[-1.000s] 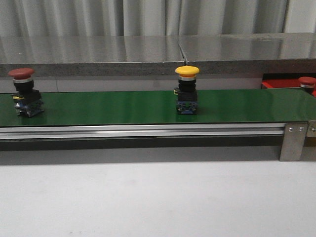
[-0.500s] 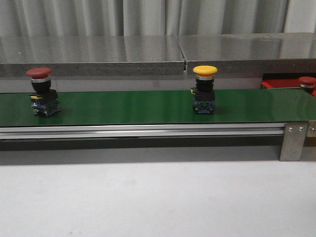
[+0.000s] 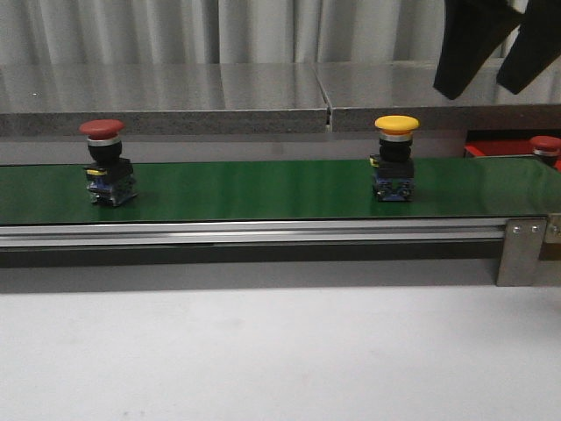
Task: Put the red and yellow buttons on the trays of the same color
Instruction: 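Move the right gripper down onto the yellow button on the belt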
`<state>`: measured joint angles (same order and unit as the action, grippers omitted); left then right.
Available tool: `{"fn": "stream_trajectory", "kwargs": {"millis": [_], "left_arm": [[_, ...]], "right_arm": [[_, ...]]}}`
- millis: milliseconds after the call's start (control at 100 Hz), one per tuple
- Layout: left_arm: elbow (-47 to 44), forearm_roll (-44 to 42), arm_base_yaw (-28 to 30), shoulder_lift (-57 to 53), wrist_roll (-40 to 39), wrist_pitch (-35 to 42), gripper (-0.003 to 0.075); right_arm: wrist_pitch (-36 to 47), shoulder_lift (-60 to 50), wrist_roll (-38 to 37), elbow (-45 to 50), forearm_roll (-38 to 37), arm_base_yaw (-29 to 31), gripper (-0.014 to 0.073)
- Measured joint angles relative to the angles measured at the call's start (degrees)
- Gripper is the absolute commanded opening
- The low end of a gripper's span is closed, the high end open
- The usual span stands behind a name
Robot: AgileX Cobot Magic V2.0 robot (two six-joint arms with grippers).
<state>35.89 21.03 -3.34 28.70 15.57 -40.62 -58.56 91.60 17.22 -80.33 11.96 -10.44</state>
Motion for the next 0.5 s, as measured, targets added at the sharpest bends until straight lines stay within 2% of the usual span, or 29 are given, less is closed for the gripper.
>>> {"fn": "stream_trajectory", "kwargs": {"millis": [350, 420, 500], "left_arm": [[0.0, 0.0, 0.0, 0.0, 0.0, 0.0, -0.0019], [0.0, 0.0, 0.0, 0.0, 0.0, 0.0, -0.0019], [0.0, 0.0, 0.0, 0.0, 0.0, 0.0, -0.0019]], "right_arm": [[-2.0, 12.9, 0.0, -9.9, 0.3, -0.1, 0.0580], [-1.7, 14.0, 0.0, -10.3, 0.3, -0.1, 0.0519], [-1.6, 14.9, 0.0, -10.4, 0.3, -0.1, 0.0398]]}}
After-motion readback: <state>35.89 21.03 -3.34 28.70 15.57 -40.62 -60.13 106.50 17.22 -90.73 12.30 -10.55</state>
